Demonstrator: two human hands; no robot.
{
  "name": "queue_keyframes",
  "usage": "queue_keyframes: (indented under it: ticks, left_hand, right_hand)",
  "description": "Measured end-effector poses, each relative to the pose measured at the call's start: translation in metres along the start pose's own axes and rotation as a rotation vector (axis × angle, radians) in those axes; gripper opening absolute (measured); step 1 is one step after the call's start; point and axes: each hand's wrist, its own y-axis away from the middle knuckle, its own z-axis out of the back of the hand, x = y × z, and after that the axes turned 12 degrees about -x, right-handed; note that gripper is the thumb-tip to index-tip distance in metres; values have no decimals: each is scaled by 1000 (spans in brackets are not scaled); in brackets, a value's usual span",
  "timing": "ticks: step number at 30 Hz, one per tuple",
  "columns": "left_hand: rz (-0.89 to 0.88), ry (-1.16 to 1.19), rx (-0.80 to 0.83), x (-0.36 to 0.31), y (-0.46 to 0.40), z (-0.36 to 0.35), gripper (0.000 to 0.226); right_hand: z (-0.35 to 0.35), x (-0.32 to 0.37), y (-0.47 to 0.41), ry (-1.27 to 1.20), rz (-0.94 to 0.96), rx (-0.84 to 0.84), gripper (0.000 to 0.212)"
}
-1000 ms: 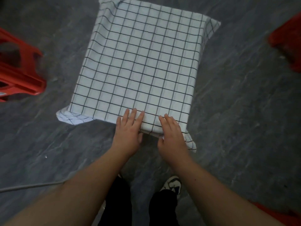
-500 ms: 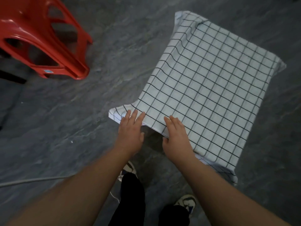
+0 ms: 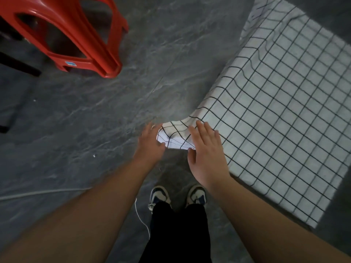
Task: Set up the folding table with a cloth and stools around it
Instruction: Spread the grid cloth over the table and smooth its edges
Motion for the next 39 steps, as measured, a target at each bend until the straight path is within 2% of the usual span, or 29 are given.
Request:
queue_keyframes:
  ticks: [4, 8, 10, 13, 15, 18, 21, 23, 25, 27, 29, 31, 35, 39]
  left_hand:
    - [96, 123, 3, 10, -22, -6, 68]
    - [-6, 23, 175, 6, -43, -6, 58]
    - [-9, -13, 195, 6, -46, -3, 44]
    - [14, -135, 75, 9, -42, 4, 21]
    - [42, -128, -27, 12, -42, 7, 14]
    - [126, 55, -35, 13, -52, 6, 22]
    - [140, -26, -71, 5, -51, -5, 30]
    - [21, -174, -44, -3, -44, -12, 54]
    - [-244, -190, -22, -12, -32, -13, 77]
    - [-527, -170, -7, -21, -21, -14, 77]
    - [-678, -262, -33, -26, -11, -16, 60]
    - [-666, -283, -25, -30, -13, -16, 47]
    - [-517, -411, 234, -32, -32, -21, 44]
    - [-330, -358, 276, -28, -37, -25, 41]
  right_hand:
    - [-16, -10, 3, 78, 40, 12, 64]
    - [-21, -10, 2, 126, 43, -26, 66]
    - [-20, -6, 0, 145, 42, -45, 66]
    - [-16, -2, -4, 173, 48, -83, 60]
    - [-15, -2, -6, 185, 43, -98, 59]
    - [-17, -4, -7, 193, 34, -118, 59]
    - [-20, -5, -7, 188, 37, -151, 61]
    - [-20, -5, -6, 182, 32, -154, 62]
    - [-20, -5, -5, 181, 29, -147, 65]
    - [-19, -5, -5, 178, 24, -146, 68]
    - [-19, -6, -5, 165, 22, -146, 72]
    - [-19, -9, -4, 155, 28, -146, 75]
    - [-21, -17, 0, 160, 72, -99, 79]
    - [-23, -22, 2, 145, 92, -59, 83]
